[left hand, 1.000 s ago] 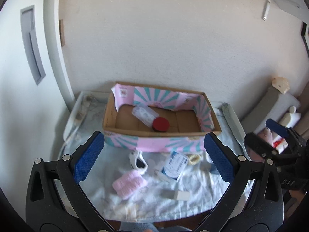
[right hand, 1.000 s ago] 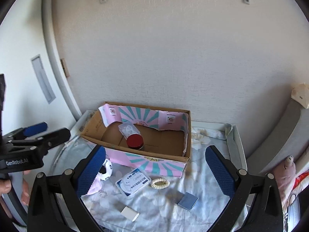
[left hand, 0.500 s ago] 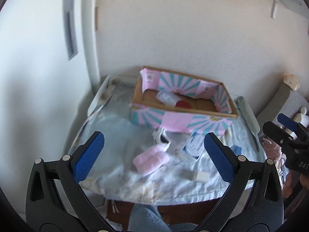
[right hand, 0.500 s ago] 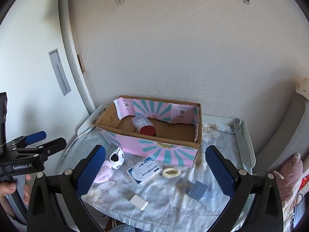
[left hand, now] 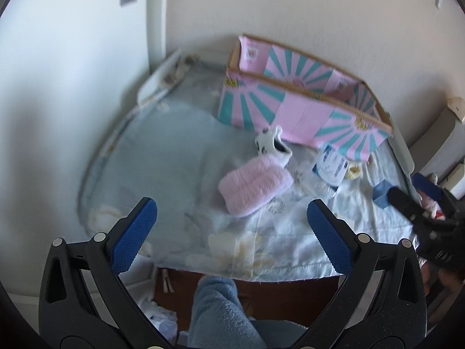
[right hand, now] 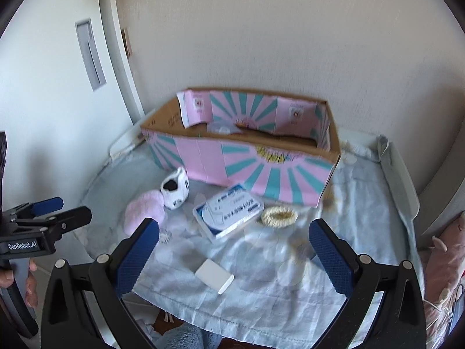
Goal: Organize objects
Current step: 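Grasp the pink fuzzy cloth with the left tool while the right tool grasps the white eraser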
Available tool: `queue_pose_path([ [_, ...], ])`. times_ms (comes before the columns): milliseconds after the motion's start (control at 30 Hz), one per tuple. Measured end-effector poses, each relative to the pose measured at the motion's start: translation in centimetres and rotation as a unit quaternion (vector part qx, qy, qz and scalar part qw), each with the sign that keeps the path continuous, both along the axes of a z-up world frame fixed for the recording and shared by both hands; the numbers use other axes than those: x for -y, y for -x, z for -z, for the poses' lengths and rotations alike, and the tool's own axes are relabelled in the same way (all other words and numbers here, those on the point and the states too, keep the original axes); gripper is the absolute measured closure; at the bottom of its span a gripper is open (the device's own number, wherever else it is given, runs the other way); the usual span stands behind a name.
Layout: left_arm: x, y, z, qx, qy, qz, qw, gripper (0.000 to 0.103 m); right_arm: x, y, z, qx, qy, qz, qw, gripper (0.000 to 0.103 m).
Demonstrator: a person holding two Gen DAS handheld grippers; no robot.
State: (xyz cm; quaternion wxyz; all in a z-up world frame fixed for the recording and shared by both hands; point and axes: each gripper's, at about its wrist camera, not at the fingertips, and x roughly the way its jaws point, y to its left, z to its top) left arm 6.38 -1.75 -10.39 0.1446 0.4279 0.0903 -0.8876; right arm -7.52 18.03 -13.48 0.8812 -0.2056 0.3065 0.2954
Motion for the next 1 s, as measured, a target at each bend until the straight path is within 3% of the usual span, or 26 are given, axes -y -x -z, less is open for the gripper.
queue_pose_path([
  [133,-0.6,1.7,2.6,0.003,0.034,0.031,0.9989,0.000,0.0,-0.3,3.9,-0.006,0.026,-0.009,1.000,0.000],
  [233,-0.3,3.1,4.2,0.005,0.054,0.061,0.9967,0.000,-0.1,-0.6,6.0,-0.013,0.047,-0.019,0.999,0.009],
  [333,0.1,4.6,5.4,0.010,0.050,0.087,0.9949,0.000,-0.2,-1.0,7.6,-0.022,0.058,-0.025,0.998,0.021],
  [400,0.2,5.4,6.1,0.014,0.054,0.100,0.9934,0.001,-0.2,-1.1,8.2,-0.025,0.061,-0.025,0.998,0.030],
  [633,-0.4,7.4,7.1,0.027,0.056,0.151,0.9865,0.008,0.0,-1.0,8.5,-0.034,0.054,-0.023,0.998,0.043],
  [833,-0.6,8.5,8.1,0.045,0.047,0.168,0.9837,0.027,-0.7,-0.9,9.0,-0.044,0.056,-0.034,0.997,0.055],
  [867,-0.5,8.7,8.2,0.036,0.067,0.126,0.9890,0.034,-0.8,-0.9,9.1,-0.044,0.056,-0.035,0.997,0.059],
  [1000,-0.3,8.7,8.2,0.037,0.070,0.125,0.9890,0.047,-0.7,-0.8,9.1,-0.044,0.057,-0.034,0.997,0.061],
])
